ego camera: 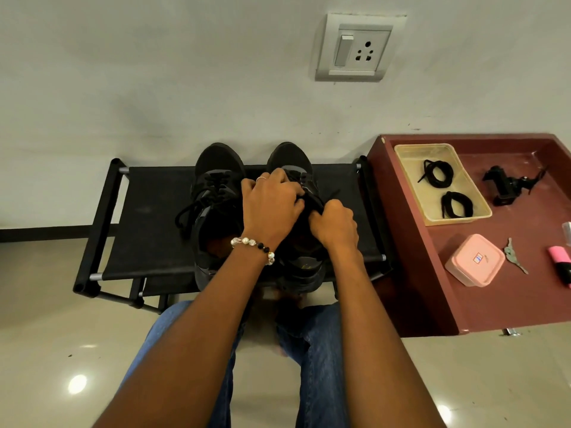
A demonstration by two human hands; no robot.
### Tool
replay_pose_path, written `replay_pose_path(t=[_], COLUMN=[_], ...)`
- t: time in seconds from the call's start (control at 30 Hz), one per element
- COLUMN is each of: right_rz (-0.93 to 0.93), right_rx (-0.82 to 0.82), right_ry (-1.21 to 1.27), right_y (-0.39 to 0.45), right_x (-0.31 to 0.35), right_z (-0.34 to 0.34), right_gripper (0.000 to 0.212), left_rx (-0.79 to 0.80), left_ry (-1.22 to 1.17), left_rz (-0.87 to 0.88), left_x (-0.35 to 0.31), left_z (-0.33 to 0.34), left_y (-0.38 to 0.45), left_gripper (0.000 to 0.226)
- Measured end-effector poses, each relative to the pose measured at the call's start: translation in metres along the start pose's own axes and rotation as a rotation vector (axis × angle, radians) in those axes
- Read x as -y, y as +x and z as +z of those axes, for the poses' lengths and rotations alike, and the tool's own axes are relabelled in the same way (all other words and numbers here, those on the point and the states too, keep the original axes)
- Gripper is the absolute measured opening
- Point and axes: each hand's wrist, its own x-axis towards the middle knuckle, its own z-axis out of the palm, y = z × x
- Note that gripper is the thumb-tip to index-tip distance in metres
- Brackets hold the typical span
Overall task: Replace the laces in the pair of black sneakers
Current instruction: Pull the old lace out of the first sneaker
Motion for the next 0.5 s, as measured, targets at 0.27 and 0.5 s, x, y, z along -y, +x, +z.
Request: replay_pose_path(t=[0.27, 0.5], right_rz=[0.002, 0.008], right_rx=[0.000, -0.023], right_ry=[0.001, 0.016], right_y=[-0.001, 0.000], right_x=[0.000, 0.000], right_z=[-0.001, 0.000], right_gripper=[0.019, 0.018], left_rx=[-0.100, -0.172], left_ry=[-0.750, -1.596], left_rz=[-0.315, -0.398], left_x=[0.002, 0.000], left_z=[-0.001, -0.032], left_y=[0.007, 0.010], left_gripper=[0.012, 0.020])
